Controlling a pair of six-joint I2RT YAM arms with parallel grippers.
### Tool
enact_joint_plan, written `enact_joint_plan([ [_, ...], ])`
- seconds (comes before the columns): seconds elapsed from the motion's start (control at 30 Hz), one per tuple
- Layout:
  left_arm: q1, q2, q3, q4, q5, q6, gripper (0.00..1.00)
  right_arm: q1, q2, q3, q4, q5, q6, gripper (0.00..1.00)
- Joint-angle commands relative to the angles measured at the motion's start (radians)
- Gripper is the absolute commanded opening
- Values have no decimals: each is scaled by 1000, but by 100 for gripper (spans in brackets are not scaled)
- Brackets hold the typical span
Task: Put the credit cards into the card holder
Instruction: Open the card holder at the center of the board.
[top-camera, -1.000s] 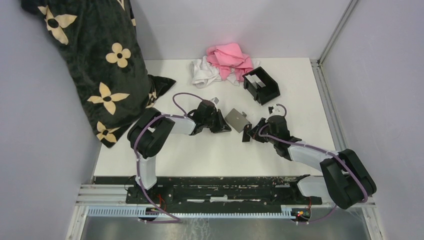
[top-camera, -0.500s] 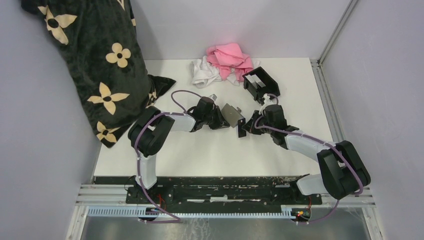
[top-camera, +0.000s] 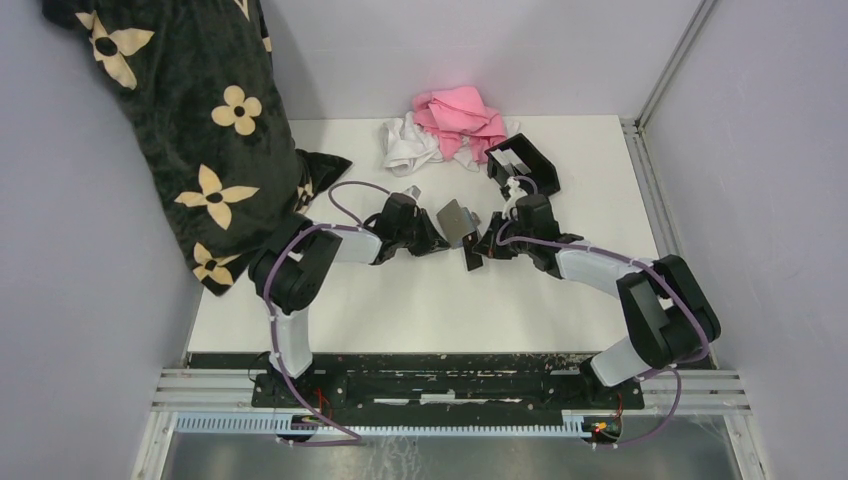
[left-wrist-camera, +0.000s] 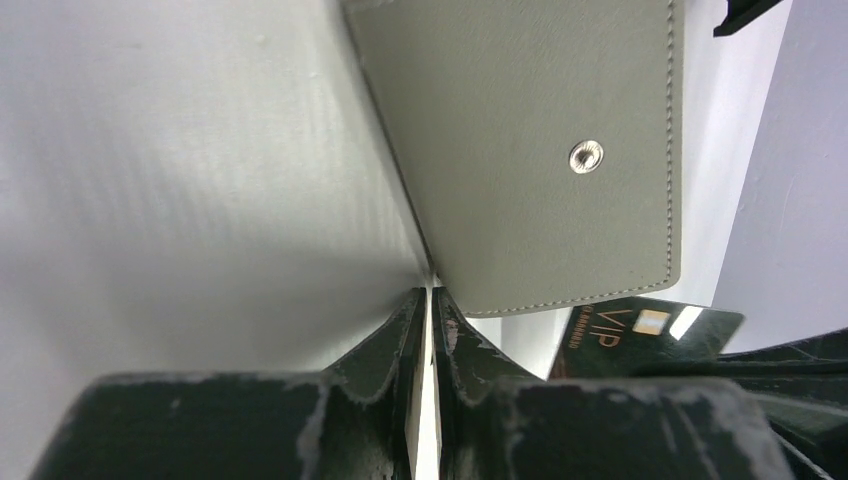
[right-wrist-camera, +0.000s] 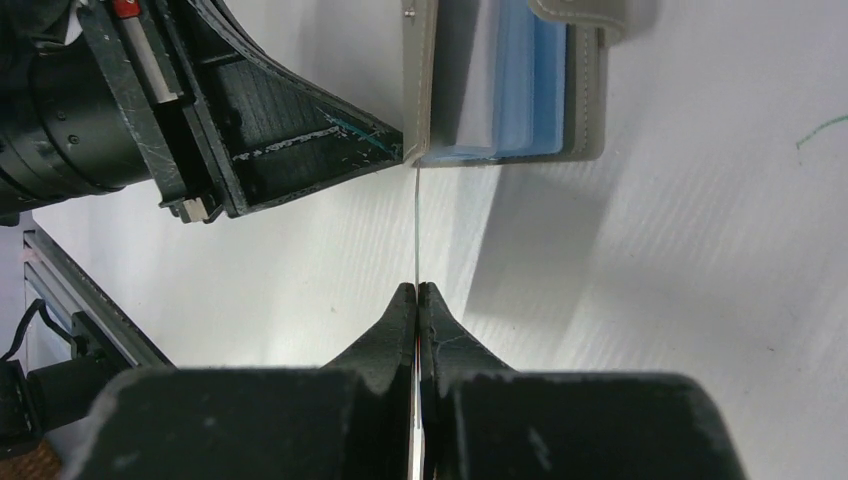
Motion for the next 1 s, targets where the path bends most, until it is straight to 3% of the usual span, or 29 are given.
enact_joint_plan([
  [0.0, 32, 1, -94, -143, -134, 46, 16, 14, -51, 79, -54, 38, -52, 1],
  [0.13, 58, 5, -94, -142, -130, 43, 16, 13, -74, 134, -145, 95, -90, 1],
  [0.63, 97, 24, -66, -140, -125, 26, 17, 4, 157, 387, -255, 171, -104, 1],
  [0.97, 103, 57, -17, -144, -117, 11, 17, -20, 221, 492, -323, 210, -140, 1],
])
